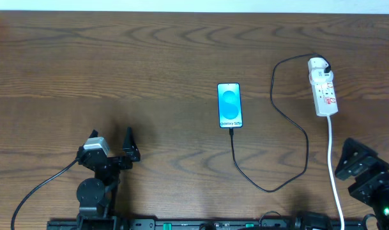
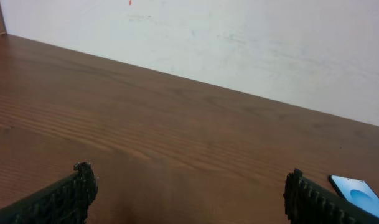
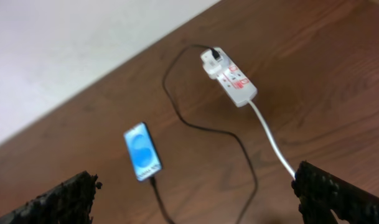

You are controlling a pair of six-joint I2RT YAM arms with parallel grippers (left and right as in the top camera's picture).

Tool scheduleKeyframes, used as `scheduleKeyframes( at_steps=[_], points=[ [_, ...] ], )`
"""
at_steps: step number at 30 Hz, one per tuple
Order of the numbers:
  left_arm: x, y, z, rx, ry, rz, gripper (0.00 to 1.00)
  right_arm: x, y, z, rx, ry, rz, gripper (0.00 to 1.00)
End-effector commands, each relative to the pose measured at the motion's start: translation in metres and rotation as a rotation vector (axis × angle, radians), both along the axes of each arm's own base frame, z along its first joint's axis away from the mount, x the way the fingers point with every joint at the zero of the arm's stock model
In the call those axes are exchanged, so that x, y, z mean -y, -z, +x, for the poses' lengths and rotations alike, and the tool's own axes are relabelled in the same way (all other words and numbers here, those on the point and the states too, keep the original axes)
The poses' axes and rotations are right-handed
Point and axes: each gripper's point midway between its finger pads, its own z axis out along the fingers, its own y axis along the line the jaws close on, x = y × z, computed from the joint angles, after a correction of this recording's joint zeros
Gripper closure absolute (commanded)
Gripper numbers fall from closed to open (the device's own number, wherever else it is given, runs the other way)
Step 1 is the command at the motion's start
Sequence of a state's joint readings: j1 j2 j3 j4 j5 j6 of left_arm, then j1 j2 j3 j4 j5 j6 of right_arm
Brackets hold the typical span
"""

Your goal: Plug charger to phone and switch on socket

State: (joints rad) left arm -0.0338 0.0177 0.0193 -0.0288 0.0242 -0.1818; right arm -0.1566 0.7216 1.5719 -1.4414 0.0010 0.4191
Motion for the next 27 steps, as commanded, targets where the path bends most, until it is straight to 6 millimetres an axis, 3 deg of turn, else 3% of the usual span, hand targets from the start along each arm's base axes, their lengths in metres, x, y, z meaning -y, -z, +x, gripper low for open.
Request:
scheduleKeyframes(
  at_steps=[1,7,18,27],
  points=[
    [-0.002,0.018,-0.001,-0.058,-0.01,0.021,0.03,0.002,0.016,0.001,-0.039,-0.059,-0.1,0.01],
    [-0.002,0.018,-0.001,-0.058,-0.01,0.021,0.02,0.001,0.039,0.017,0.117,-0.09,-0.162,0.01],
    [-0.002,0.018,-0.001,-0.058,-0.01,0.021,0.03,-0.035,0.072,0.05,0.487,-0.305,-0.239,0.01],
    [-0.002,0.018,-0.001,-0.058,-0.01,0.021,0.03,-0.048,0.112,0.079,0.616,-0.365,-0.282,0.01]
  ],
)
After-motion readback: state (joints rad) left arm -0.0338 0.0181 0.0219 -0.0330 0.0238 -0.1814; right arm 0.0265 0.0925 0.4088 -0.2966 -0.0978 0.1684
